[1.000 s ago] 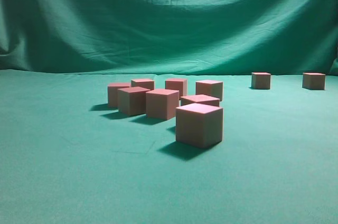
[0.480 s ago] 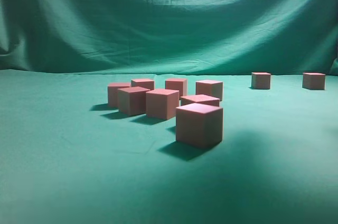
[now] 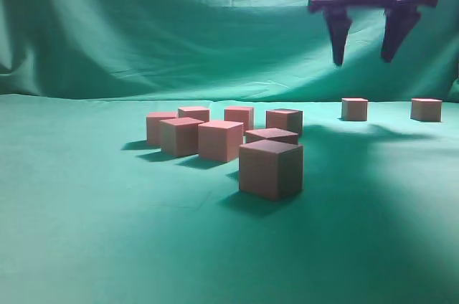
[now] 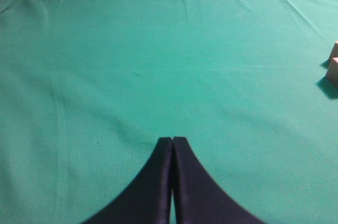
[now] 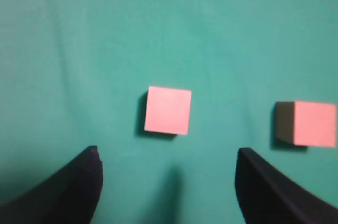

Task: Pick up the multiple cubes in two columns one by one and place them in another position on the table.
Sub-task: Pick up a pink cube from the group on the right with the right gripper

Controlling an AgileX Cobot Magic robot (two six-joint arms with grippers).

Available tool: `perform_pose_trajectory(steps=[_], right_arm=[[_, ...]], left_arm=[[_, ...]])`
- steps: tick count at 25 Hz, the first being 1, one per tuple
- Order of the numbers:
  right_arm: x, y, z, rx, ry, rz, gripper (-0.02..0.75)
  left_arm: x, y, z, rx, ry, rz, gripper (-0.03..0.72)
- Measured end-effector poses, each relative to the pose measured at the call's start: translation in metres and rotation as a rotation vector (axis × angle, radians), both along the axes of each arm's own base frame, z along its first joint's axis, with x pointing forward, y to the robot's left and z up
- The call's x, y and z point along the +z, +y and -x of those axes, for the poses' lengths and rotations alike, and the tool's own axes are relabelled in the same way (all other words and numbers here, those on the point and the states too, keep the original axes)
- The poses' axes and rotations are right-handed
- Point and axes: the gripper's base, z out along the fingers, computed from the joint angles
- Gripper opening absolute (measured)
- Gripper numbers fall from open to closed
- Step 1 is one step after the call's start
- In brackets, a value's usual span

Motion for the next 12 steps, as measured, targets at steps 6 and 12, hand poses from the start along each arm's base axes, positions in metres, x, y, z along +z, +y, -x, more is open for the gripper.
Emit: perform_pose_trajectory(steps=[6,12], right_arm=[[-0.051,-0.003,-0.024,-0.028,0.052,0.006,0.486],[-0.072,-0.004,-0.033,-0.042,0.031,-0.026,0.486]], left_arm=[[0.000,0.000,0.000,0.000,0.000,0.000,0.000],[0.000,0.000,0.000,0.000,0.000,0.000,0.000]])
